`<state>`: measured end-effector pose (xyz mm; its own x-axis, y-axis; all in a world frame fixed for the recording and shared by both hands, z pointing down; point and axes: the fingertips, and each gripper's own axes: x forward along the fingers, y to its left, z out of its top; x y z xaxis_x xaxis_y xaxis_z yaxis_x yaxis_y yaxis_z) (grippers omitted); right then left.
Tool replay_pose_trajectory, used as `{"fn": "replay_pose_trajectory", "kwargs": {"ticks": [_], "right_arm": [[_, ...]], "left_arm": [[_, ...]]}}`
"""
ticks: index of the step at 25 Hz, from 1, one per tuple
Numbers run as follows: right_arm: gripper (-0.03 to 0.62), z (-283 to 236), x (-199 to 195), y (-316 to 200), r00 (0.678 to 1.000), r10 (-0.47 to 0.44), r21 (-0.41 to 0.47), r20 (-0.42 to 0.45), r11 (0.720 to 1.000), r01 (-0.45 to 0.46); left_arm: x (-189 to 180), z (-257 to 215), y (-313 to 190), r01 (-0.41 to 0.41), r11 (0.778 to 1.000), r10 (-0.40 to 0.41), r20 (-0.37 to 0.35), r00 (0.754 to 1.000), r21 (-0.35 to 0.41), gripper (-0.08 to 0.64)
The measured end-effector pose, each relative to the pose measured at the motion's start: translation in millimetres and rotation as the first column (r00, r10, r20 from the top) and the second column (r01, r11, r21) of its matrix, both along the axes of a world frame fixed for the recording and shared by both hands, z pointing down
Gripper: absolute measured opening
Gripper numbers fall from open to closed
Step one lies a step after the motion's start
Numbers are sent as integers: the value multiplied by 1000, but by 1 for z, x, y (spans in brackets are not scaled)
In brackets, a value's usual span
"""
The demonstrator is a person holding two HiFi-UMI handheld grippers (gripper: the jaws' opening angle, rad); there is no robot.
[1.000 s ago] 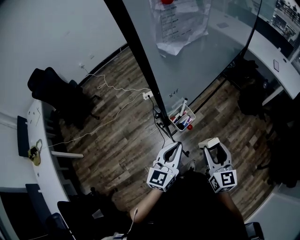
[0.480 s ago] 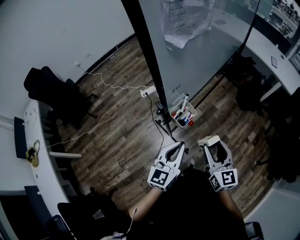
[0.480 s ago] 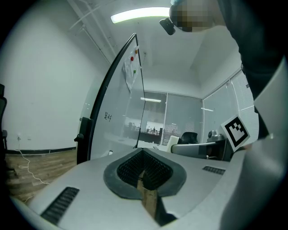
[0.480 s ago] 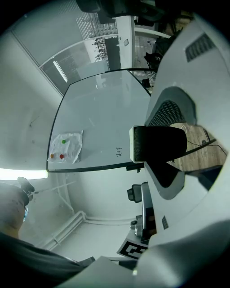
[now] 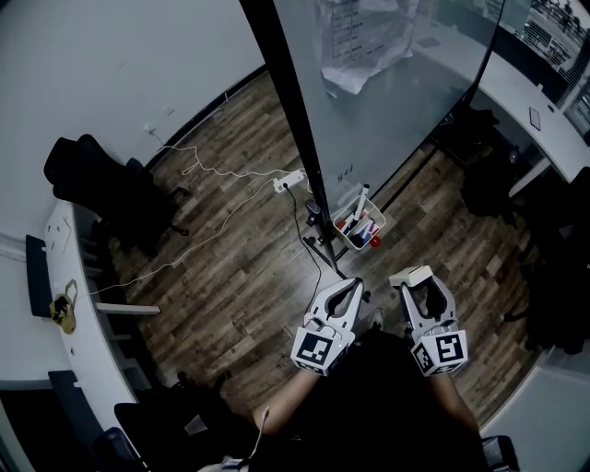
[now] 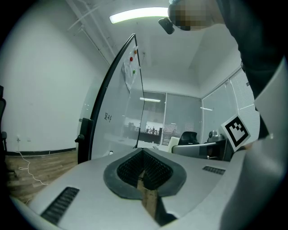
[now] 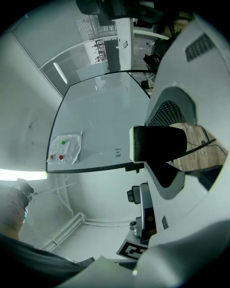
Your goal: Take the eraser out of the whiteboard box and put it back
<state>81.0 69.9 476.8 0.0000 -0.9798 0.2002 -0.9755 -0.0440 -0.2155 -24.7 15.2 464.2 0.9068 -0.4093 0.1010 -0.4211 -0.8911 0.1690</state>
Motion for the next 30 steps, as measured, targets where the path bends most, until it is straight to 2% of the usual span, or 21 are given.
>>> {"fn": "replay_pose_trajectory", "kwargs": {"ticks": [12, 21, 25, 30], "right_arm": [[242, 1, -21, -2, 999, -34, 1, -23, 999, 34], [242, -3, -40, -5, 993, -83, 2, -82, 997, 83], [242, -5, -34, -14, 989, -114, 14, -95, 993, 116], [242, -3, -32, -41, 970, -210, 24, -127, 976, 214]], "left_arm": [[-22, 4, -5, 22, 1000, -23, -12, 1000, -19, 6], [-39, 9, -4, 15, 998, -17, -42, 999, -63, 6], [-36, 11, -12, 50, 997, -52, -40, 998, -52, 6], [-41, 12, -30, 129, 990, -131, -40, 991, -55, 5]]}}
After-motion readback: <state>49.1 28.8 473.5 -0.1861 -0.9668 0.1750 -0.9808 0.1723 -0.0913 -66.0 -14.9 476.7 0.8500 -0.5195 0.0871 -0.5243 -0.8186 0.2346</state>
